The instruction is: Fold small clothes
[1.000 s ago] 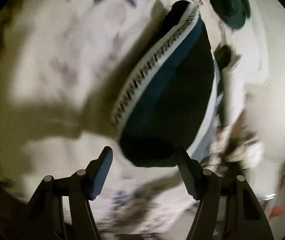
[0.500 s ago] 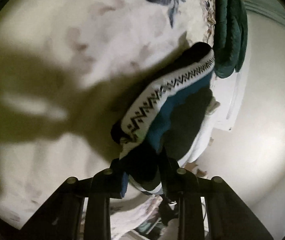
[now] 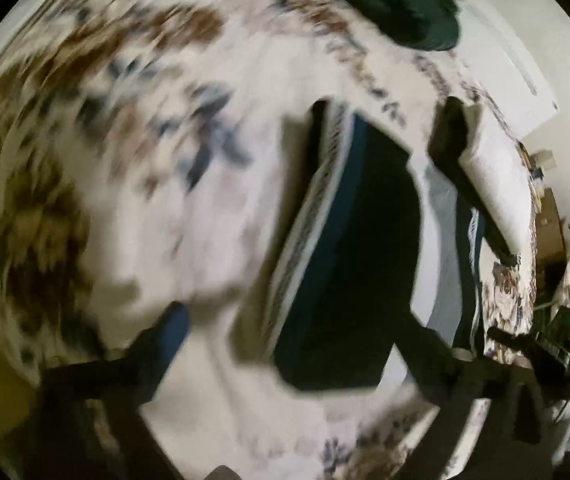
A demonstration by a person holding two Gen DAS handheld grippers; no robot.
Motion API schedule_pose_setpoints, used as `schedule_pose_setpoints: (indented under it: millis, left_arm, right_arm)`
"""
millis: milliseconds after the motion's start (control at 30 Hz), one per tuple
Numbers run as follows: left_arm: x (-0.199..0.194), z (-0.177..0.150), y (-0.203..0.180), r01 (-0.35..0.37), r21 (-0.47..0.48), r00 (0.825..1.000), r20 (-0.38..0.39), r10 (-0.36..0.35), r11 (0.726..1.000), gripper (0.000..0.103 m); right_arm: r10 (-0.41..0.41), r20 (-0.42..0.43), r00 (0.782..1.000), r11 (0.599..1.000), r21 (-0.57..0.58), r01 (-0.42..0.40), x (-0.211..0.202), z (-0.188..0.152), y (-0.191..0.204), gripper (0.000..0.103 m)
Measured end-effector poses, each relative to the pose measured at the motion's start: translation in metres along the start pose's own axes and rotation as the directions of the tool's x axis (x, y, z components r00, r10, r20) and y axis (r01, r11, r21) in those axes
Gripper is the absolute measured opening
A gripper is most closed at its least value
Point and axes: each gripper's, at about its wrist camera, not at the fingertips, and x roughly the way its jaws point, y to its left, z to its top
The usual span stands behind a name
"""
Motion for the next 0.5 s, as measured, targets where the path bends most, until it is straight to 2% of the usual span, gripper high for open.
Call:
schedule_pose_setpoints:
  millis: [133,233,267,333,400,433,467,500]
  left_arm:
    - [0.028,0.036,-0.009,0.015,0.058,1.0,0.016,-0.015,0.998,0.103]
    - [0.049,0.064,-0.021,0.056,0.078,0.998,0.031,-0.059,0.995,0.103]
    - [0.062,0.078,-0.025,0.044,0.099,0.999,0.027,-0.047,0.994,0.103]
    - [0.081,0.09,-0.029,0.032,0.103,0.999,-0.007,-0.032,0.994,0.101]
    - [0.104,0.102,-0.025,0.053,0.077,0.997,-0.061,-0.049,0.996,0.101]
    - [0.114,0.107,-0.021,0.067,0.057,0.995,-0.079,-0.063,0.996,0.092]
    - [0.117,0.11,-0.018,0.085,0.036,0.993,-0.082,-0.082,0.996,0.066]
    - [0.117,0.111,-0.015,0.113,0.023,0.991,-0.079,-0.111,0.993,0.047]
  right_arm:
    - [0.008,0.052,0.999,1.0,-0.016,-0.007,-0.002,0.021,0.011,0.077]
    - [0.017,0.077,0.997,0.999,-0.051,-0.013,0.005,0.056,0.026,0.077]
    - [0.017,0.077,0.997,0.998,-0.064,-0.013,0.01,0.069,0.031,0.077]
    - [0.014,0.062,0.998,0.996,-0.084,-0.009,0.026,0.101,0.039,0.077]
    - [0.021,0.005,1.0,0.997,-0.08,-0.02,0.049,0.132,0.043,0.077]
    - [0.022,-0.01,1.0,0.997,-0.069,-0.023,0.057,0.141,0.043,0.077]
    - [0.037,-0.034,0.999,0.998,-0.058,-0.039,0.066,0.151,0.044,0.077]
    - [0.06,-0.059,0.996,0.997,-0.051,-0.063,0.074,0.159,0.045,0.066]
